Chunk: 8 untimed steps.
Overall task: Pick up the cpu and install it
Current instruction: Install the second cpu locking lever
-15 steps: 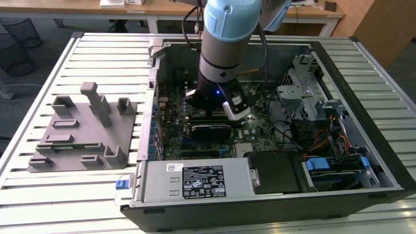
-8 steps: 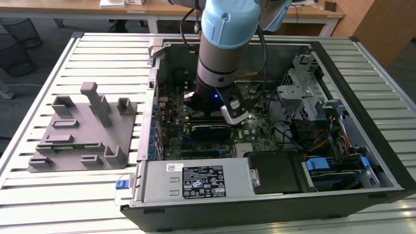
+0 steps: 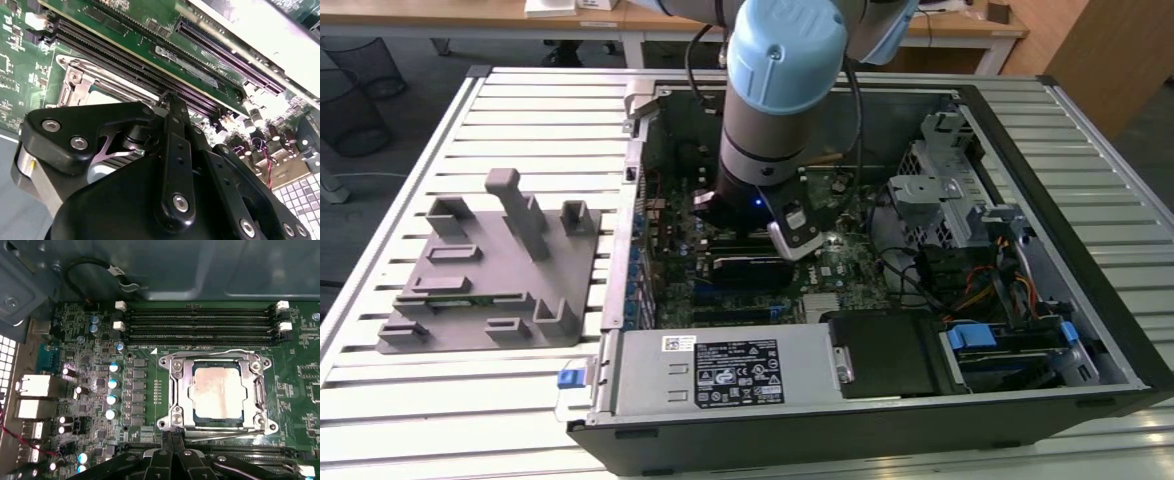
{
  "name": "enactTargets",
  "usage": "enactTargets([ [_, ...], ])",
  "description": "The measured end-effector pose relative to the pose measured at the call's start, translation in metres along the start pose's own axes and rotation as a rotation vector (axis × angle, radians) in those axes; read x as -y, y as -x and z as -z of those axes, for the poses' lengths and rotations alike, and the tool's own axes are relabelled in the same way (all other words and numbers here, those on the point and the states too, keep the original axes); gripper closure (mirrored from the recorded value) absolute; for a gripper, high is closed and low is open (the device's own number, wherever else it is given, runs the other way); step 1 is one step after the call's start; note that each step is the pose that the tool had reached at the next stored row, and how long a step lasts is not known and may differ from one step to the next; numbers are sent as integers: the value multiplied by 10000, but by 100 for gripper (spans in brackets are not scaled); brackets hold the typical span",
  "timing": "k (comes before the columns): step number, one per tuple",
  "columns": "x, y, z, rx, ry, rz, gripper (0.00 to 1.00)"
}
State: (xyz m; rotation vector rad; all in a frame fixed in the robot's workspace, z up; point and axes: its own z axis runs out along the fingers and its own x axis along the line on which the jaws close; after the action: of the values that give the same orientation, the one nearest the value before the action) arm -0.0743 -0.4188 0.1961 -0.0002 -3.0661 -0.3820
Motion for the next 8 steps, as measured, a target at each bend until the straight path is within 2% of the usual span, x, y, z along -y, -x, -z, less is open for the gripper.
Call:
enactTargets([
  [4, 2, -25, -13, -1, 234, 11, 89],
  [8, 6, -41, -28, -1, 271, 14, 89],
])
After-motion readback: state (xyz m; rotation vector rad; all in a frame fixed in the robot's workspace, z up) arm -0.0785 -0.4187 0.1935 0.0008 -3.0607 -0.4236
